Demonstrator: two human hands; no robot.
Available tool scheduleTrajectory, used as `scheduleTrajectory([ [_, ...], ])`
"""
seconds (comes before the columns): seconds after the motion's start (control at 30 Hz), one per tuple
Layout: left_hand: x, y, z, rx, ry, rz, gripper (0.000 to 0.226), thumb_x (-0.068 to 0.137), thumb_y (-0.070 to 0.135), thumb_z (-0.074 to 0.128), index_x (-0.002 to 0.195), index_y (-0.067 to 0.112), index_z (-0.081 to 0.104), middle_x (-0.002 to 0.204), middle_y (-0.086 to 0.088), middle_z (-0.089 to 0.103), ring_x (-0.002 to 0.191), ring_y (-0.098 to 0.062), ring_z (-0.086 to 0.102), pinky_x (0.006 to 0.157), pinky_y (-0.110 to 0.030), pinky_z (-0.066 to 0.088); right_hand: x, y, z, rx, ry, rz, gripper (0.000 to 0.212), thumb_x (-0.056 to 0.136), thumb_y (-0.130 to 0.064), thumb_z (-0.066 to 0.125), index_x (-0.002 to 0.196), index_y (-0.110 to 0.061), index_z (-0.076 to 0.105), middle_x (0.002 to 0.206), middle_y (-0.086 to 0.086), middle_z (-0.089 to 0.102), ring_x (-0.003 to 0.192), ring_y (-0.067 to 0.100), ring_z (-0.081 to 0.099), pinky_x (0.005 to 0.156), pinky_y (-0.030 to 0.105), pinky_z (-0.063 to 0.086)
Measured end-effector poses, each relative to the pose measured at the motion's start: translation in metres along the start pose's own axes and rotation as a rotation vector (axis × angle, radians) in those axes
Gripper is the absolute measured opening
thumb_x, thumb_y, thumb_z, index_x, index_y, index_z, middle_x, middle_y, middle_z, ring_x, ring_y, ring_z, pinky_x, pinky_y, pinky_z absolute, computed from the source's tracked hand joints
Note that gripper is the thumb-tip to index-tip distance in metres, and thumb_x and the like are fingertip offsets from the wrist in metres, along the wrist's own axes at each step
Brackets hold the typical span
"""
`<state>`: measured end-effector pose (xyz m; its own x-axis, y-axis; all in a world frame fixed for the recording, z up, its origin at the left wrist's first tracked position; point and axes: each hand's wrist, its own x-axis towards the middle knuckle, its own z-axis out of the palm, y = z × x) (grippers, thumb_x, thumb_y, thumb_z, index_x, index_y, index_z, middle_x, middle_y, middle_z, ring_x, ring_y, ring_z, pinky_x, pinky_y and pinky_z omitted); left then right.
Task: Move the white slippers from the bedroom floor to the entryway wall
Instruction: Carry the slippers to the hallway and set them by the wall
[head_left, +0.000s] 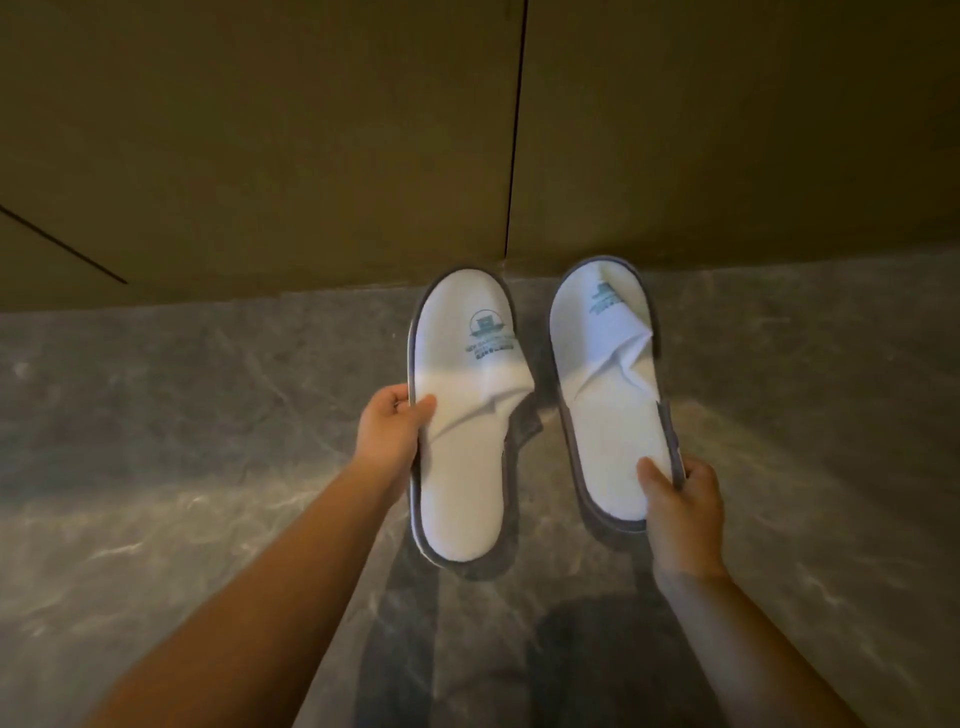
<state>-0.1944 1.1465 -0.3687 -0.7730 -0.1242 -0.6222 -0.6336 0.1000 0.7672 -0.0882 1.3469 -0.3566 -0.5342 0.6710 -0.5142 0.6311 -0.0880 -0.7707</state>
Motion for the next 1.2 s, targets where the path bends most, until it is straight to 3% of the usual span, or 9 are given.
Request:
scheduleTrajectory([
  [0.13,0.028,-0.011,0.008,0.19,0.033,0.03,0.048,0.081,0.014,0.058,0.123,0.002,0.038,0.12,-0.022,0.056,0.106,-0.034,0.055,0.09,-0.044,0.047,0.013,0.009,0.004,0.025,-0.01,0.022,0.042,0.084,-0.017,0.055,0.121,-0.005,0.04,0.123,0.021,0.05,0.104,0.03,0.051,0.083,0.038,0.045],
  [0.27,0.015,-0.027,-0.005,0.583,-0.034,0.201,0.069,0.074,0.025,0.068,0.129,0.007,0.031,0.137,-0.015,0.042,0.123,-0.031,0.043,0.098,-0.042,0.039,0.007,0.009,-0.004,0.032,-0.015,0.024,0.042,0.084,-0.018,0.055,0.121,-0.005,0.041,0.123,0.021,0.051,0.099,0.025,0.049,0.081,0.038,0.046],
  [0.33,0.005,-0.041,-0.009,0.757,-0.145,0.311,0.089,0.068,0.03,0.073,0.138,0.014,0.02,0.149,-0.011,0.027,0.135,-0.03,0.028,0.108,-0.043,0.028,0.005,0.014,-0.006,0.027,-0.005,0.034,0.042,0.084,-0.018,0.055,0.121,-0.006,0.041,0.124,0.02,0.051,0.099,0.025,0.049,0.08,0.037,0.046],
  [0.43,-0.007,-0.065,-0.008,1.022,-0.309,0.298,0.11,0.063,0.043,0.074,0.141,0.023,-0.001,0.154,-0.009,0.002,0.14,-0.032,0.009,0.113,-0.047,0.019,0.004,0.022,-0.004,0.032,-0.005,0.051,0.041,0.084,-0.017,0.055,0.121,-0.006,0.042,0.124,0.021,0.051,0.1,0.026,0.05,0.08,0.037,0.046],
  [0.5,-0.008,-0.076,-0.006,1.136,-0.338,0.276,0.116,0.06,0.051,0.073,0.14,0.026,-0.007,0.154,-0.01,-0.008,0.14,-0.033,0.001,0.114,-0.048,0.015,0.003,0.025,-0.001,0.025,-0.008,0.043,0.04,0.084,-0.016,0.055,0.12,-0.004,0.042,0.123,0.021,0.052,0.099,0.026,0.05,0.079,0.036,0.046],
  [0.77,-0.004,-0.086,0.023,1.399,-0.259,0.446,0.111,0.059,0.072,0.056,0.135,0.04,-0.019,0.151,-0.003,-0.027,0.138,-0.037,-0.021,0.111,-0.06,-0.003,0.001,0.032,-0.004,-0.044,-0.004,0.011,0.039,0.084,-0.018,0.056,0.119,-0.007,0.043,0.122,0.018,0.052,0.098,0.024,0.049,0.069,0.031,0.046],
  [0.87,0.0,-0.091,0.029,1.538,-0.318,0.509,0.098,0.066,0.073,0.047,0.134,0.044,-0.018,0.152,-0.002,-0.027,0.136,-0.04,-0.027,0.108,-0.066,-0.006,0.003,0.034,-0.006,-0.067,0.005,0.022,0.04,0.084,-0.019,0.056,0.12,-0.007,0.042,0.123,0.019,0.051,0.102,0.027,0.05,0.077,0.036,0.046],
  [1.03,0.009,-0.089,0.012,1.555,-0.34,0.546,0.074,0.076,0.06,0.048,0.135,0.042,0.009,0.155,-0.003,-0.013,0.139,-0.039,-0.016,0.11,-0.063,0.004,0.004,0.033,-0.007,-0.095,0.016,0.023,0.039,0.084,-0.018,0.056,0.119,-0.006,0.043,0.121,0.019,0.051,0.102,0.027,0.049,0.084,0.041,0.045],
  [1.2,0.012,-0.085,-0.006,1.502,-0.28,0.498,0.074,0.072,0.063,0.051,0.134,0.043,0.015,0.155,-0.003,-0.005,0.139,-0.038,-0.007,0.11,-0.059,0.015,0.005,0.032,-0.004,-0.098,0.014,0.008,0.039,0.084,-0.018,0.056,0.118,-0.005,0.043,0.112,0.014,0.051,0.098,0.025,0.049,0.082,0.04,0.045],
])
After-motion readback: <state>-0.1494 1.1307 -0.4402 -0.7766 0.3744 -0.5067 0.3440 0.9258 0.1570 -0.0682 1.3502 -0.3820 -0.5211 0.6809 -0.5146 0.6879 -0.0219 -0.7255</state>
